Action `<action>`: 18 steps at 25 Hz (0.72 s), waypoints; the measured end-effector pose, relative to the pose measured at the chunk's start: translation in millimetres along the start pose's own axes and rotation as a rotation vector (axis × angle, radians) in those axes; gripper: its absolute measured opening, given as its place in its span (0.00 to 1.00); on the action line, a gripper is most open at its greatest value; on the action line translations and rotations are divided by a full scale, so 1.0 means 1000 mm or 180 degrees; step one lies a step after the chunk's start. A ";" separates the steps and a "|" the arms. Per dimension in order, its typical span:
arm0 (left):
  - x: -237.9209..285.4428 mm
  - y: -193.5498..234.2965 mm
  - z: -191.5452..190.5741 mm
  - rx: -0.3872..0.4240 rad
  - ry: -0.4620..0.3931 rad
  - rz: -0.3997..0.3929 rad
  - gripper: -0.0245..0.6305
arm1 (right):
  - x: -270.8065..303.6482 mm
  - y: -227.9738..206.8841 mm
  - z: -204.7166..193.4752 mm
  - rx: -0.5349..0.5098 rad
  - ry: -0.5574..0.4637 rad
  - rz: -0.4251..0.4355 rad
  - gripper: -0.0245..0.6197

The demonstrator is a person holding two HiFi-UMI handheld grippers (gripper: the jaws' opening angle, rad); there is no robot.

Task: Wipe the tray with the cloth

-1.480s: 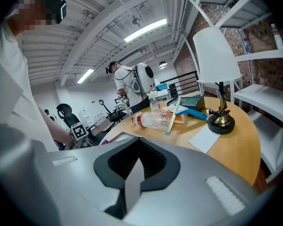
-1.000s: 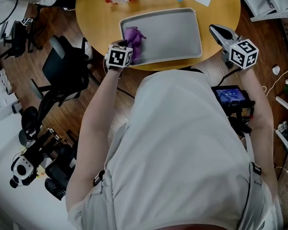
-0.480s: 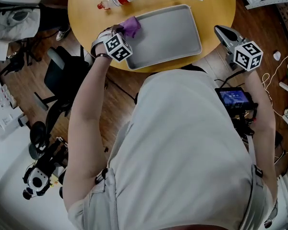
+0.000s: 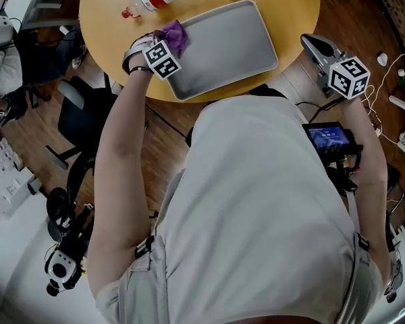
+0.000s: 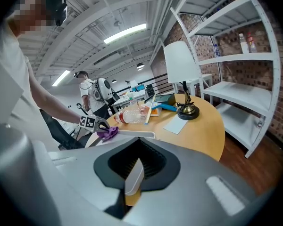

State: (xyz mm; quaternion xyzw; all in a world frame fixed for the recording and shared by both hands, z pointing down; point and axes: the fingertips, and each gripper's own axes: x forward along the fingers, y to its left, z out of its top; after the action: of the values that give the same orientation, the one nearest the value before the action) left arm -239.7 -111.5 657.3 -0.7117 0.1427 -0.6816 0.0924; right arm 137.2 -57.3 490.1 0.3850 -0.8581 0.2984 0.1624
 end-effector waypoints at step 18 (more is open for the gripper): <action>-0.016 -0.092 0.018 0.0057 -0.0129 -0.0276 0.08 | 0.014 0.004 0.005 -0.0117 0.0034 0.0208 0.04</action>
State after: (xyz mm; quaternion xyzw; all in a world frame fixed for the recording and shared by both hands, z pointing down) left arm -215.3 -20.5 671.3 -0.7300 0.1037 -0.6716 0.0721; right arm 125.1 -66.2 492.0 0.3521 -0.8747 0.2898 0.1641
